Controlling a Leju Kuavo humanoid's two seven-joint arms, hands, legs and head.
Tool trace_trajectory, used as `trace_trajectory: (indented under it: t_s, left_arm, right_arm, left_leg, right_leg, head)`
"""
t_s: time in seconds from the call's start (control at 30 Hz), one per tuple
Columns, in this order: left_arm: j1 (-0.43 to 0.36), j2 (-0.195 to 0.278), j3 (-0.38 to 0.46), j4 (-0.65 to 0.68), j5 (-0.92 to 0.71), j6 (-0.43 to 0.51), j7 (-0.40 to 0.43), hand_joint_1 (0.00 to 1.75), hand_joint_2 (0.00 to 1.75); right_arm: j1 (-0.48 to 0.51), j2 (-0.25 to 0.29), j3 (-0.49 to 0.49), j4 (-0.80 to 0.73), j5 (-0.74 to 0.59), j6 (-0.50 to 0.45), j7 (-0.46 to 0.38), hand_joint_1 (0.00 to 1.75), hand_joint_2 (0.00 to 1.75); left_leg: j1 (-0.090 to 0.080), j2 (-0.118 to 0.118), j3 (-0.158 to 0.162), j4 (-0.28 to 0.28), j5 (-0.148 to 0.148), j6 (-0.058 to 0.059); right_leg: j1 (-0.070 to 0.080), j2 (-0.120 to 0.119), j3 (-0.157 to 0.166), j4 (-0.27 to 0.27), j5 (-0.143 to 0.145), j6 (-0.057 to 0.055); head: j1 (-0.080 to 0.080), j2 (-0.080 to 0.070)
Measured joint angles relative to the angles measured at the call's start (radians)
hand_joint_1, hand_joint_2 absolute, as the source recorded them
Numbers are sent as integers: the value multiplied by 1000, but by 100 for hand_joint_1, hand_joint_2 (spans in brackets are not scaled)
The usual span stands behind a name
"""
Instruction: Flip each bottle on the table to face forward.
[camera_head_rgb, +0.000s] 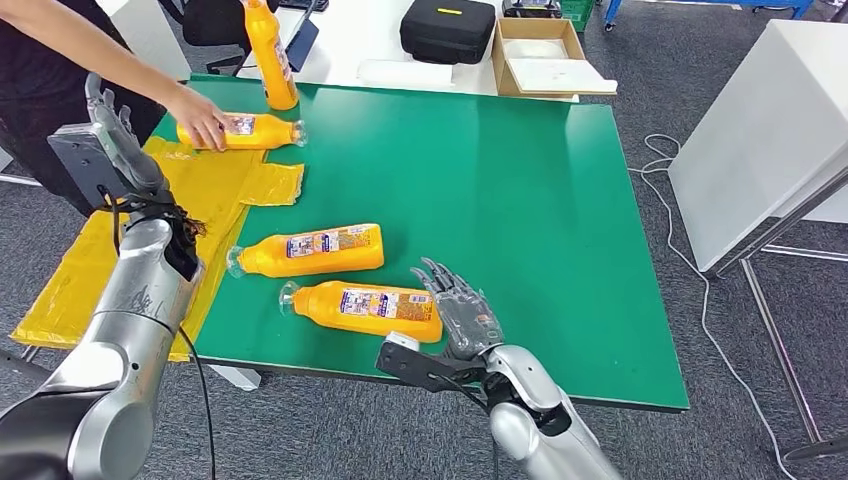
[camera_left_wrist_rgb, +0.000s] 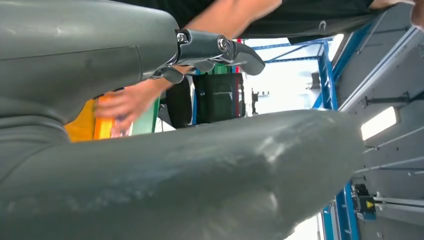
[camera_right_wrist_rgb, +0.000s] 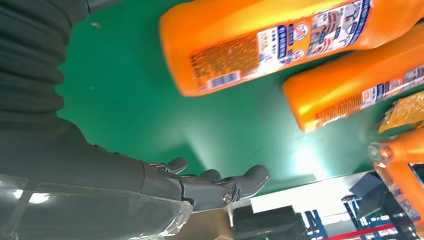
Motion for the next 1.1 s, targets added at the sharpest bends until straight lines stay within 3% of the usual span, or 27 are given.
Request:
trace_trajectory:
  t_s: [0.17,0.4,0.73,1.1]
  left_arm:
    - [26,0,-3,-24,14,5,0,0,0]
    - [33,0,-7,-34,18,7,0,0,0]
    - [29,-5,-21,-33,56,18,0,0,0]
    - [44,-6,-21,-46,86,-6,0,0,0]
  right_arm:
    - [-49,54,-1,116,4,-6,-10,0,175]
    - [-87,88,-2,209,15,-7,-3,0,175]
    - [-253,158,-9,507,34,-40,-16,0,175]
    - [-305,174,-15,662,74,-44,25,0,175]
  left_leg:
    - [0,0,0,0,0,0]
    - [0,0,0,0,0,0]
    - [0,0,0,0,1,-2]
    - [0,0,0,0,1,-2]
  right_leg:
    - [0,0,0,0,0,0]
    - [0,0,0,0,0,0]
    - [0,0,0,0,2,-2]
    - [0,0,0,0,2,-2]
  head:
    - [0,0]
    - [0,0]
    - [0,0]
    - [0,0]
